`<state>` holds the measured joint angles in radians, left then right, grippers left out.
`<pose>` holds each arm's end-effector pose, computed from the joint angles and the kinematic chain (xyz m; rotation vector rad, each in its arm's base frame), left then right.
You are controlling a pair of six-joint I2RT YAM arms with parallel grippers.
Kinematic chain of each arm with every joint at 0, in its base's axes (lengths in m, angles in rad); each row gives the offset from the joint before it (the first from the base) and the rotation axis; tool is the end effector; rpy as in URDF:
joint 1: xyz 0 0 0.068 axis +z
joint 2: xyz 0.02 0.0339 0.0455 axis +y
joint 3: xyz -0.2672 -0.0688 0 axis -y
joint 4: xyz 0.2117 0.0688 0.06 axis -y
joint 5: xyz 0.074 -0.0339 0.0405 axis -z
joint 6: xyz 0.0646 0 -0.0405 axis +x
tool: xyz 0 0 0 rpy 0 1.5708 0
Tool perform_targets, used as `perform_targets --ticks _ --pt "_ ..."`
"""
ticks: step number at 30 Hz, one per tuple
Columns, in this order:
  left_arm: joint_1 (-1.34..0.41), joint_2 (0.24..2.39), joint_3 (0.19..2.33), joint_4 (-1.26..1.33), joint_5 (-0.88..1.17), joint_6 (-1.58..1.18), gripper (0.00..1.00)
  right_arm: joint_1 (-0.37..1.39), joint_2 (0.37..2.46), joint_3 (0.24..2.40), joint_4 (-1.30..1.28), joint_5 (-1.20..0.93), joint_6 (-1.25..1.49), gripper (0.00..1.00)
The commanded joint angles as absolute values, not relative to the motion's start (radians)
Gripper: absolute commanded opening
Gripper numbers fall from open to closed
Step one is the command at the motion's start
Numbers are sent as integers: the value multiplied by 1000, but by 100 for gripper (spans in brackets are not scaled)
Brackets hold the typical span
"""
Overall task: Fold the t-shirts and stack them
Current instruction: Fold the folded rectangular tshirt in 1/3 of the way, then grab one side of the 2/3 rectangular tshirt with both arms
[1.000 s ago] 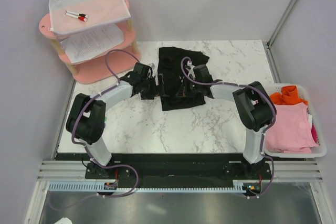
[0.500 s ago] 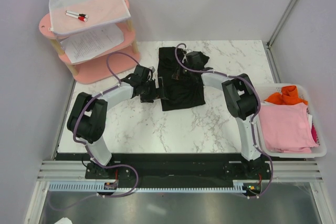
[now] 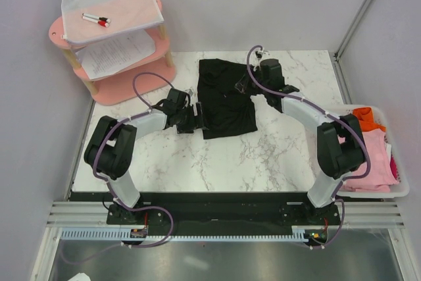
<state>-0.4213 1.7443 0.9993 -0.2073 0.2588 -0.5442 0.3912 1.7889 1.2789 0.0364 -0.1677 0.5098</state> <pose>0.3049 -0.1548 0.1661 -0.0523 2.6278 -0.6922 0.3790 0.1680 0.2606 0.0169 2.1177 0.7229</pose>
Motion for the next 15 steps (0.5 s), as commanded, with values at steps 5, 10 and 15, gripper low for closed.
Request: perform_targets --ticks 5,10,15 --pt "-425 1836 968 -83 313 -617 75 261 1698 1117 -179 -239 548 39" --pt "-426 1848 956 -63 331 -632 73 229 1672 1003 -198 -314 560 55" --pt "-428 1851 956 -60 337 -635 67 229 1690 931 -158 -365 590 57"
